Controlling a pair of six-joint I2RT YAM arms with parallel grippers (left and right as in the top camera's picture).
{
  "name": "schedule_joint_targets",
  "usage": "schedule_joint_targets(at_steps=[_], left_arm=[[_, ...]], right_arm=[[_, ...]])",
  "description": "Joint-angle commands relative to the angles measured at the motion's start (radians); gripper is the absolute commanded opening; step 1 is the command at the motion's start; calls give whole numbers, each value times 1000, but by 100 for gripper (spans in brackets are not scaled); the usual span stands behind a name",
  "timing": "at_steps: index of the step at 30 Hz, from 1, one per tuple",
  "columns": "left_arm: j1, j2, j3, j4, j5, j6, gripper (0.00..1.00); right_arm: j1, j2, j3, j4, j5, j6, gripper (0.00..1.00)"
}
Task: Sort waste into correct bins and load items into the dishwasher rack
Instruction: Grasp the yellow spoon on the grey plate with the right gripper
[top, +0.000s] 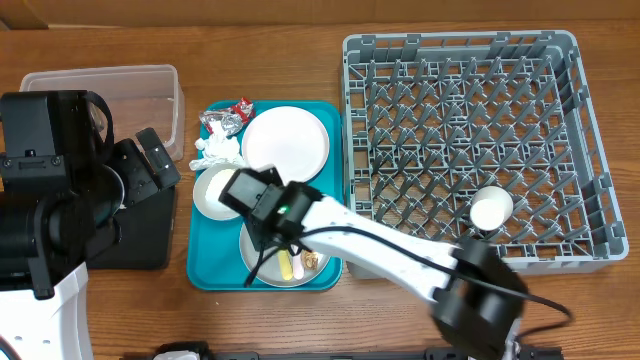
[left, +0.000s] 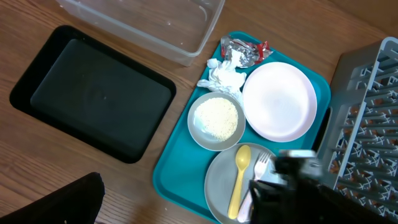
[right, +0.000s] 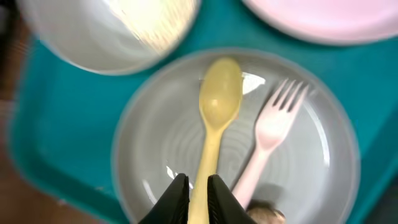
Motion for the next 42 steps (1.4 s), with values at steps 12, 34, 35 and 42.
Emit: schedule_joint_targets(at_steps=[12, 34, 35, 42], left_arm=[[3, 3, 6, -1, -16, -14, 100], [3, 3, 6, -1, -16, -14, 100], [3, 3, 6, -1, -16, -14, 100], [2, 3, 6, -1, -16, -14, 100]], right_arm=[[-5, -4, -71, 86, -5, 36, 47], [-7, 172, -85, 146, -67, 36, 15], [-7, 172, -85, 145, -66, 36, 11], [-13, 152, -24, 58, -1, 35, 6]])
